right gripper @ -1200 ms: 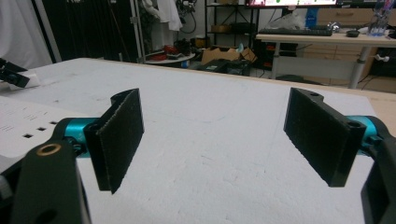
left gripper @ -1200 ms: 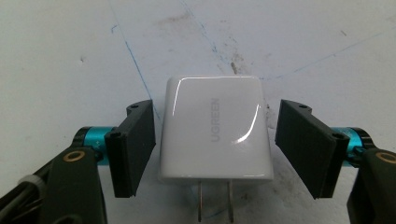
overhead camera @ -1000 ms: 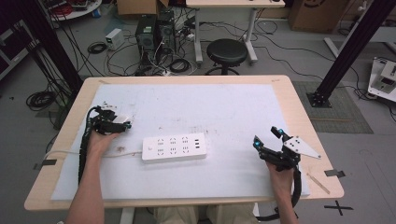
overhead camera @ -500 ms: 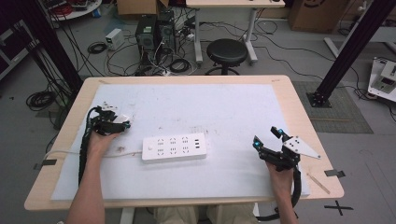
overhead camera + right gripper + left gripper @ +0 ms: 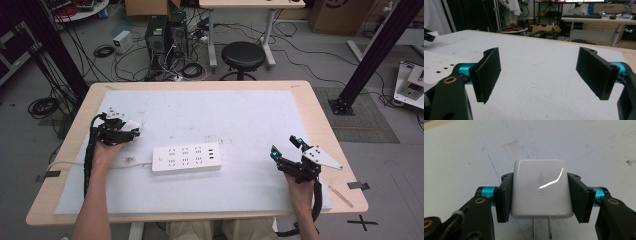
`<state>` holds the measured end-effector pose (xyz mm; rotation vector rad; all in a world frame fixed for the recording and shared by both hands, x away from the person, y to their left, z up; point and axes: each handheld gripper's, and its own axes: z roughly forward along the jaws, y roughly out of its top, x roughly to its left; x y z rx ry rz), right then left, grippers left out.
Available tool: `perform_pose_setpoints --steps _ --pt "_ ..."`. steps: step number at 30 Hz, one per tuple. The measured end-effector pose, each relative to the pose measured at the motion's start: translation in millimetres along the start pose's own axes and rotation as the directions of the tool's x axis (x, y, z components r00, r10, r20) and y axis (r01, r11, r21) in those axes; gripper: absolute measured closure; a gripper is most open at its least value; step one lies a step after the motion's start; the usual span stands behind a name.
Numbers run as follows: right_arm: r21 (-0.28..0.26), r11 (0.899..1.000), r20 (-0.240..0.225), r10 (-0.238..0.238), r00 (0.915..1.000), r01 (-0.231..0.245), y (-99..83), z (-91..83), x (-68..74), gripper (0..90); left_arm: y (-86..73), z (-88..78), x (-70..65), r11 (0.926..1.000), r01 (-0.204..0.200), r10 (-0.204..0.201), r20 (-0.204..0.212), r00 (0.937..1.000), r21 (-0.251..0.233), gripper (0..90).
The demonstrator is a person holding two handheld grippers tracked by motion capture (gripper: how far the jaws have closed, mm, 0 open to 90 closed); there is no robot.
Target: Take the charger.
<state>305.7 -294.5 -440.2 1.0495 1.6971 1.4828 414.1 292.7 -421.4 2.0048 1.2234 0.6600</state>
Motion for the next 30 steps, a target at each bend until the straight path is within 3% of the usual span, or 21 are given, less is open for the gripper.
perform_pose_setpoints --steps 6,16,27,30 --pt "0.001 1.0 -0.001 0.003 1.0 -0.003 -0.1 -0.3 0.1 20.5 3.4 -10.4 -9.2 0.9999 -0.011 0.011 0.004 0.9999 -0.002 42.4" --pt "0.002 1.0 -0.005 0.0 1.0 0.001 -0.1 -0.1 0.5 20.5 13.1 -32.6 -30.9 0.9975 -0.04 0.04 0.014 0.9991 -0.058 42.4" --pt "0.007 1.0 -0.002 -0.003 1.0 0.003 0.0 0.4 0.9 20.5 19.7 -45.3 -41.0 0.9942 -0.072 0.073 0.016 0.9972 -0.081 42.4" --pt "0.005 1.0 -0.001 -0.003 1.0 0.003 0.1 0.4 1.0 20.5 26.5 -53.4 -50.4 0.9894 -0.104 0.106 0.016 0.9942 -0.102 42.4"
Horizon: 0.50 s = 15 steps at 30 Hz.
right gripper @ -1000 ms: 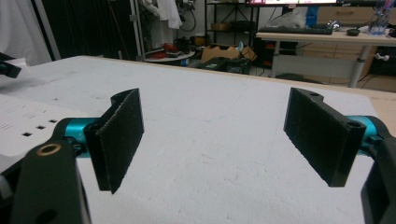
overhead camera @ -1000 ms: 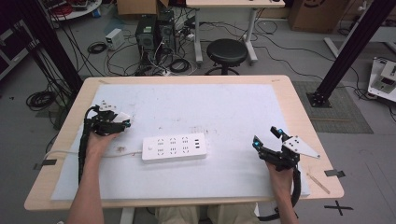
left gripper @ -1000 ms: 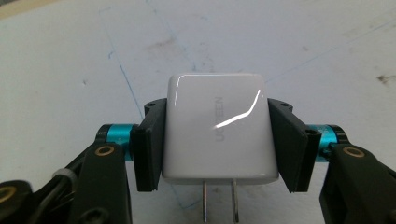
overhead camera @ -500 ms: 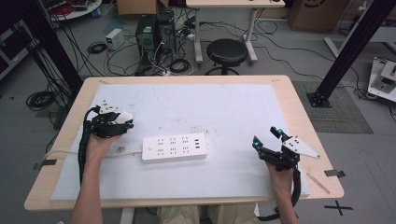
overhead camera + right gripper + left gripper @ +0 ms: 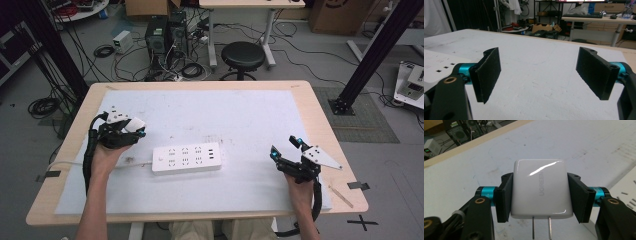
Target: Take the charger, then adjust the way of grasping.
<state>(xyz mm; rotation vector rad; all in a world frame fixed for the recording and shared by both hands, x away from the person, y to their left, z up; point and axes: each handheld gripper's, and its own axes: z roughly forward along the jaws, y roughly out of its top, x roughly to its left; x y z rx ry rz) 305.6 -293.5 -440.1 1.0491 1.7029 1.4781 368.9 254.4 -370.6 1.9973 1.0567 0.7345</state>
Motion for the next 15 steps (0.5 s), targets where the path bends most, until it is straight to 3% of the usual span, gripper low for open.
perform_pose_setpoints --steps 8,10,15 --pt "-0.004 1.0 -0.006 0.0 1.0 0.0 0.0 -0.6 0.4 20.5 9.6 -10.8 -25.0 0.9979 -0.049 0.05 0.015 0.9987 -0.043 42.4" --pt "-0.004 1.0 -0.005 -0.001 1.0 0.001 0.0 -0.6 0.4 20.5 9.6 -10.8 -25.0 0.9979 -0.049 0.05 0.015 0.9987 -0.043 42.4" --pt "-0.006 1.0 -0.006 -0.007 1.0 0.007 0.0 -0.5 0.2 20.5 12.5 -15.3 -42.1 0.9929 -0.095 0.097 0.012 0.9953 -0.07 42.4"
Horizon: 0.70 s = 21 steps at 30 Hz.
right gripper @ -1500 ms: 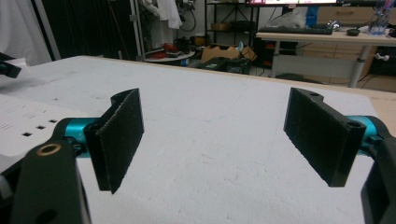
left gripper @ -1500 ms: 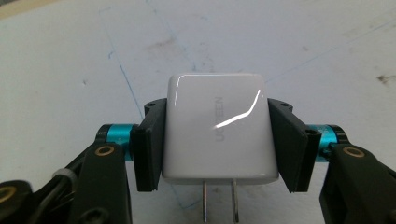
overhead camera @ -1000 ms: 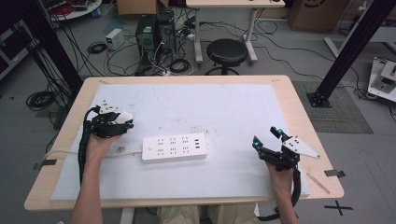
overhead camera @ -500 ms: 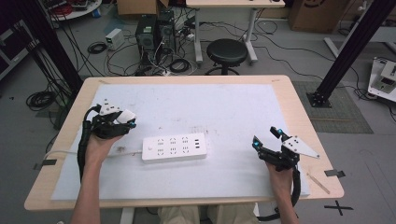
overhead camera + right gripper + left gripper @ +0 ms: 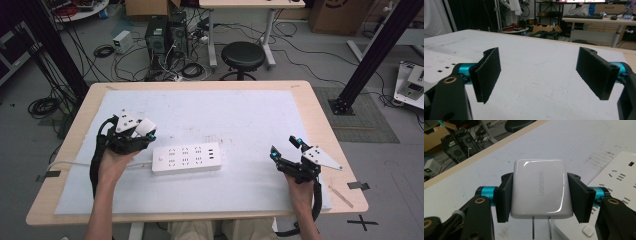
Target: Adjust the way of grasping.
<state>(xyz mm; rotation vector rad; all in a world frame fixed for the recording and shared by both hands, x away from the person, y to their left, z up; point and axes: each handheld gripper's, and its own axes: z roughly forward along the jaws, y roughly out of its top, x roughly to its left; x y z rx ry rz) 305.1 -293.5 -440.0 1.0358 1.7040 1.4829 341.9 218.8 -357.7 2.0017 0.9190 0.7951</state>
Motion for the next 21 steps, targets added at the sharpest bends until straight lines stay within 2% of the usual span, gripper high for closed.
perform_pose_setpoints --steps 6,8,9,13,17,18,19,21 --pt "0.002 1.0 0.003 0.005 1.0 -0.005 0.0 0.0 1.0 20.5 -4.7 1.3 -11.8 0.9991 -0.032 0.031 -0.007 0.9995 -0.029 42.4" --pt "0.001 1.0 -0.001 0.011 0.9999 -0.011 0.0 -0.8 1.4 20.5 -9.6 0.2 -22.4 0.9969 -0.047 0.047 -0.009 0.9989 -0.063 42.4" --pt "0.001 1.0 -0.001 0.011 0.9999 -0.011 0.0 -0.8 1.4 20.5 -9.6 0.2 -22.4 0.9969 -0.047 0.047 -0.009 0.9989 -0.063 42.4" --pt "-0.021 1.0 0.004 0.006 1.0 -0.006 1.3 -2.7 2.8 20.5 -9.4 -5.0 -36.7 0.9903 -0.081 0.08 -0.013 0.9967 -0.112 42.4" --pt "-0.021 1.0 0.017 -0.018 0.9997 0.018 1.6 -1.0 6.3 20.5 -6.5 -8.5 -51.8 0.9803 -0.145 0.143 -0.021 0.9895 -0.134 42.4" --pt "-0.021 1.0 0.017 -0.018 0.9997 0.018 1.6 -1.0 6.3 20.5 -6.5 -8.5 -51.8 0.9803 -0.145 0.143 -0.021 0.9895 -0.134 42.4" --pt "-0.016 1.0 0.017 -0.023 0.9996 0.023 1.5 -0.3 6.9 20.5 -6.2 -9.9 -61.5 0.9733 -0.187 0.185 -0.027 0.9823 -0.132 42.4" --pt "0.0 1.0 0.007 -0.024 0.9997 0.024 1.5 2.2 7.3 20.5 -6.4 -10.5 -65.2 0.9715 -0.196 0.194 -0.03 0.9806 -0.133 42.4"
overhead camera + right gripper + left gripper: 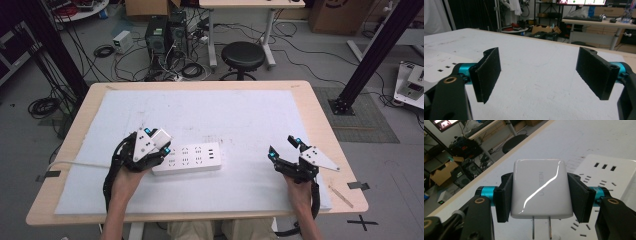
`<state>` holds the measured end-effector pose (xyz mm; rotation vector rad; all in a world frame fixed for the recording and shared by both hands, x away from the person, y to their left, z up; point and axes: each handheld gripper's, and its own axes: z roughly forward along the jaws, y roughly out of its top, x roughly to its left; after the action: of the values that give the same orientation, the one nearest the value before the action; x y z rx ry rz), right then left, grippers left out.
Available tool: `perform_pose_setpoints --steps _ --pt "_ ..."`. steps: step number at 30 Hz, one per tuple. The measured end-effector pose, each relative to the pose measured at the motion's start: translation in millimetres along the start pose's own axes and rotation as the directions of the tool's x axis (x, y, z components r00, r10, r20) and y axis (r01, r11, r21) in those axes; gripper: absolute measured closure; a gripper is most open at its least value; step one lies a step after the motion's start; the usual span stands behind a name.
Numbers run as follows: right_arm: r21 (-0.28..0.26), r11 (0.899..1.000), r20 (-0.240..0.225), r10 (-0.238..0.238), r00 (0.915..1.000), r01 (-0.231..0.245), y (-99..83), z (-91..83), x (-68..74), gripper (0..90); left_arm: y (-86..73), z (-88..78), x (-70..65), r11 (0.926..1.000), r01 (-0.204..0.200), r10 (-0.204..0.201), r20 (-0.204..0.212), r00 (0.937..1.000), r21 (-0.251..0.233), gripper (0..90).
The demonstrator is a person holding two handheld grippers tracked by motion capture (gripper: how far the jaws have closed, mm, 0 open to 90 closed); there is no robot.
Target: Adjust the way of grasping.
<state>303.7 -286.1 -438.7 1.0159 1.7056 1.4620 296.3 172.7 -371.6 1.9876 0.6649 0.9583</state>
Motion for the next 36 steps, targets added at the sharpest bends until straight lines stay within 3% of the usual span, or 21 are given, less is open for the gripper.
perform_pose_setpoints --steps 3,5,7,8,9,10,12,13,14,16,17,18,22,24,25,26,27,30,34,35,36 --pt "0.034 0.999 -0.008 0.016 0.9998 -0.016 0.8 2.4 -0.5 20.4 0.5 -2.1 -13.2 0.9995 -0.016 0.016 -0.004 0.9999 -0.027 42.4" --pt "0.1 0.994 -0.065 0.056 0.9963 -0.049 2.6 6.5 -3.8 20.4 1.1 -3.6 -19.8 0.9988 -0.034 0.034 -0.006 0.9994 -0.035 42.4" --pt "0.114 0.992 -0.095 0.072 0.9929 -0.061 3.0 7.5 -4.6 20.4 1.1 -3.6 -19.8 0.9988 -0.034 0.034 -0.006 0.9994 -0.035 42.4" --pt "0.114 0.992 -0.095 0.072 0.9929 -0.061 3.0 7.5 -4.6 20.5 2.7 -6.0 -29.3 0.9963 -0.073 0.072 -0.015 0.9973 -0.047 42.4" --pt "0.114 0.992 -0.095 0.072 0.9929 -0.061 3.0 7.5 -4.6 20.5 2.7 -6.0 -29.3 0.9963 -0.073 0.072 -0.015 0.9973 -0.047 42.4" --pt "0.133 0.981 -0.208 0.166 0.9639 -0.14 6.7 9.2 -3.7 20.5 4.1 -8.0 -36.4 0.9932 -0.098 0.097 -0.019 0.9951 -0.063 42.4" --pt "0.137 0.98 -0.221 0.174 0.9598 -0.146 8.4 9.6 -2.2 20.5 4.1 -8.0 -36.4 0.9932 -0.098 0.097 -0.019 0.9951 -0.063 42.4" --pt "0.138 0.978 -0.271 0.192 0.9432 -0.159 15.2 12.0 2.6 20.5 5.7 -8.7 -45.3 0.9889 -0.123 0.121 -0.026 0.9923 -0.084 42.4" --pt "0.138 0.978 -0.271 0.192 0.9432 -0.159 15.2 12.0 2.6 20.5 5.7 -8.7 -45.3 0.9889 -0.123 0.121 -0.026 0.9923 -0.084 42.4" --pt "0.155 0.974 -0.318 0.205 0.9255 -0.163 24.8 15.6 8.6 20.5 6.8 -9.2 -49.7 0.985 -0.147 0.145 -0.027 0.9891 -0.091 42.4" --pt "0.155 0.974 -0.318 0.205 0.9255 -0.163 24.8 15.6 8.6 20.5 6.8 -9.2 -49.7 0.985 -0.147 0.145 -0.027 0.9891 -0.091 42.4" --pt "0.162 0.974 -0.371 0.211 0.9044 -0.161 37.3 21.7 16.9 20.4 7.8 -9.1 -55.2 0.9806 -0.169 0.167 -0.033 0.9855 -0.099 42.4" --pt "0.172 0.972 -0.396 0.216 0.8926 -0.16 46.7 26.1 24.2 20.5 8.1 -9.2 -58.7 0.9775 -0.182 0.179 -0.039 0.9832 -0.107 42.4" --pt "0.176 0.975 -0.45 0.205 0.8689 -0.139 58.9 33.5 35.5 20.5 8.2 -9.2 -63.2 0.9729 -0.192 0.187 -0.047 0.9812 -0.13 42.4" --pt "0.176 0.975 -0.45 0.205 0.8689 -0.139 58.9 33.5 35.5 20.5 8.2 -9.2 -63.2 0.9729 -0.192 0.187 -0.047 0.9812 -0.13 42.4" --pt "0.22 0.964 -0.511 0.246 0.8238 -0.151 65.3 43.1 44.8 20.5 8.9 -9.9 -66.9 0.9677 -0.209 0.204 -0.053 0.9777 -0.141 42.3" --pt "0.22 0.964 -0.511 0.246 0.8238 -0.151 65.3 43.1 44.8 20.5 9.5 -10.6 -69.0 0.9644 -0.222 0.216 -0.056 0.9748 -0.144 42.3" --pt "0.267 0.952 -0.586 0.282 0.7593 -0.148 70.2 52.8 56.8 20.6 10.9 -11.1 -76.1 0.9532 -0.254 0.246 -0.069 0.9669 -0.164 42.4" --pt "0.289 0.943 -0.644 0.317 0.6965 -0.162 73.7 61.1 70.9 20.6 13.0 -8.7 -84.2 0.9412 -0.291 0.282 -0.075 0.9565 -0.172 42.4" --pt "0.289 0.943 -0.644 0.317 0.6965 -0.162 73.7 61.1 70.9 20.6 13.0 -8.7 -84.2 0.9412 -0.291 0.282 -0.075 0.9565 -0.172 42.4" --pt "0.291 0.942 -0.656 0.322 0.6829 -0.164 73.5 63.4 73.7 20.6 14.2 -8.1 -87.8 0.9371 -0.301 0.293 -0.072 0.9535 -0.177 42.4"
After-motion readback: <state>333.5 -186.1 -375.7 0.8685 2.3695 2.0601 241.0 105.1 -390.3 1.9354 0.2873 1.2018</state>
